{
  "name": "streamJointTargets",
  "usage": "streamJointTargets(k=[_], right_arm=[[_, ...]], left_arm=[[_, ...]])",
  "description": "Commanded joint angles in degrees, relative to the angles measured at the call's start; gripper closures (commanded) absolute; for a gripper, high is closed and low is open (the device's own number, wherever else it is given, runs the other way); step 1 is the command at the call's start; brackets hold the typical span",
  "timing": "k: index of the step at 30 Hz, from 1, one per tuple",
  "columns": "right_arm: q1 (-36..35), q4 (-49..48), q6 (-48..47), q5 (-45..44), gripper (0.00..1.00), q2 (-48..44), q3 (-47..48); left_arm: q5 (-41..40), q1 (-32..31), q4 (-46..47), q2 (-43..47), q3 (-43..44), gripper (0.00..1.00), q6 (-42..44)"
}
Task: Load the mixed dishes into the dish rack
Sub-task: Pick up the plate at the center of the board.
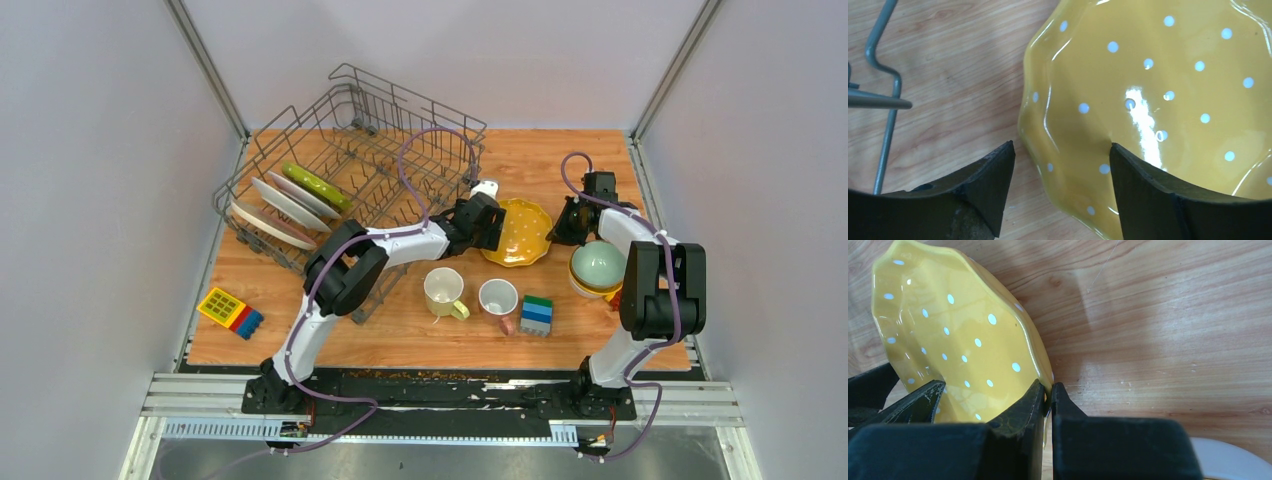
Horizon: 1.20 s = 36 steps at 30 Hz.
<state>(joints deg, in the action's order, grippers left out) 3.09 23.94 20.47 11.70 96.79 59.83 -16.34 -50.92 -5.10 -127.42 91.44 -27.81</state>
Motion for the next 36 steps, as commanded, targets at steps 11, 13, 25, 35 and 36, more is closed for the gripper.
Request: streamJointTargets(k=[11, 13, 25, 35, 36], right_arm=[[-0.1, -3.11, -0.21, 10.96, 0.96, 1.85, 0.18], [-0.1, -3.43, 0.04, 12.37, 0.93, 2.14, 0.22], [-0.1, -6.35, 4.44, 15.71, 0.77, 5.78, 1.02], [-0.15, -6.73, 4.92, 13.99, 1.0, 7.36, 1.68], [-0.12, -6.86, 4.96, 14.18, 1.0, 7.09, 1.61]], left_arm=[[6.1, -1.93, 4.48, -1.52, 1.1, 0.58, 2.62], [6.94, -2.03, 4.72, -1.36, 1.48, 0.63, 3.09], [11.7, -2.21, 2.67, -2.37, 4.73, 0.76, 4.9], [11.54, -2.26, 0.14, -5.12, 5.84, 0.55, 2.19], [11.7, -2.26, 0.2, -5.21, 5.8, 0.57, 1.96]])
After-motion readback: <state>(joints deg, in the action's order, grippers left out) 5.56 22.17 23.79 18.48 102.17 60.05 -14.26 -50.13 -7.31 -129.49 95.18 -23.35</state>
